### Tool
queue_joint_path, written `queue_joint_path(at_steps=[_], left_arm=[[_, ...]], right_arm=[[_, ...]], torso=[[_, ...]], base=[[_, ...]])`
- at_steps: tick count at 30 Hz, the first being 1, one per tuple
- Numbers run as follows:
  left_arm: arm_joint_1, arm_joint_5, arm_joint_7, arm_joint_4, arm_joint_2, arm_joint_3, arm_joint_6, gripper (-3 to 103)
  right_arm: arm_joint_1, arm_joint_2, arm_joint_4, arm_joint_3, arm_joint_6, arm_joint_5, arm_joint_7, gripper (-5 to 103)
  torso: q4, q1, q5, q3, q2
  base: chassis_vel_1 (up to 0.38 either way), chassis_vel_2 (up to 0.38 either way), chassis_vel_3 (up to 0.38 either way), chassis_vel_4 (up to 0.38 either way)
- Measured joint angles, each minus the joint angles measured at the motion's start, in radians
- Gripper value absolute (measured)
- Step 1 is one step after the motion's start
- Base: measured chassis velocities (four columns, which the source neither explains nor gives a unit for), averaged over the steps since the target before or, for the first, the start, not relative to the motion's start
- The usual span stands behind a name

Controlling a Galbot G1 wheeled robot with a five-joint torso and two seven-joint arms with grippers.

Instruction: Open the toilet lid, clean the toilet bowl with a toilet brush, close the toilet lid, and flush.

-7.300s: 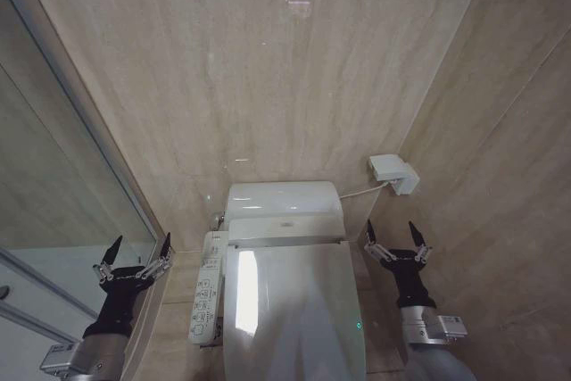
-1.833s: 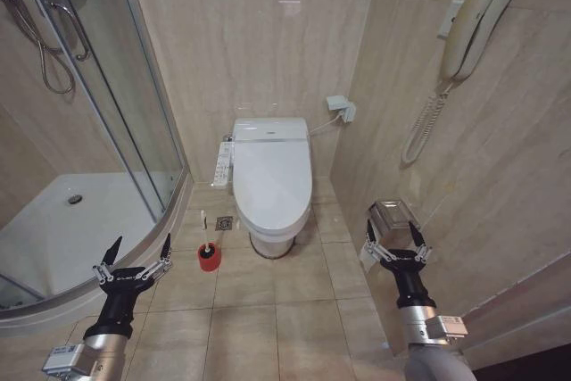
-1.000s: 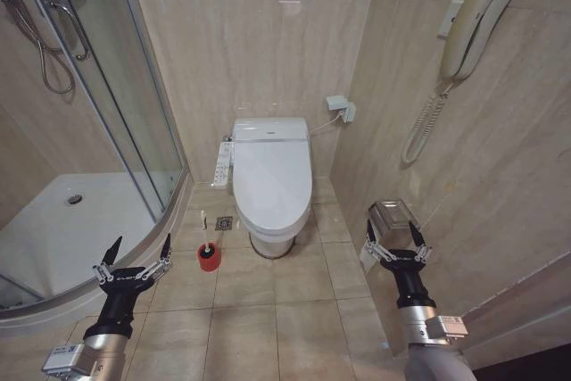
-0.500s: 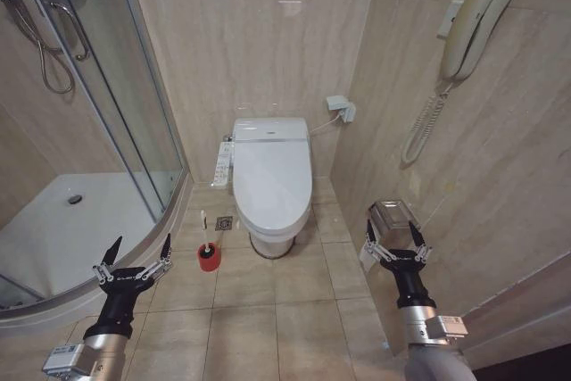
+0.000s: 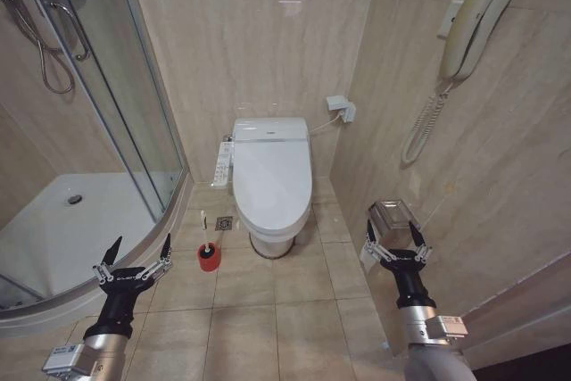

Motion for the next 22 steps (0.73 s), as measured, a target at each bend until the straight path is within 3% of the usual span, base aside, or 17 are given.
queue_joint_path(at_steps=[22], left_arm=[[0.0, 0.0, 0.0, 0.0, 0.0, 0.0, 0.0, 100]], right_arm=[[0.0, 0.0, 0.0, 0.0, 0.0, 0.0, 0.0, 100]], torso=[[0.0, 0.0, 0.0, 0.0, 0.0]], base=[[0.0, 0.0, 0.0, 0.0]])
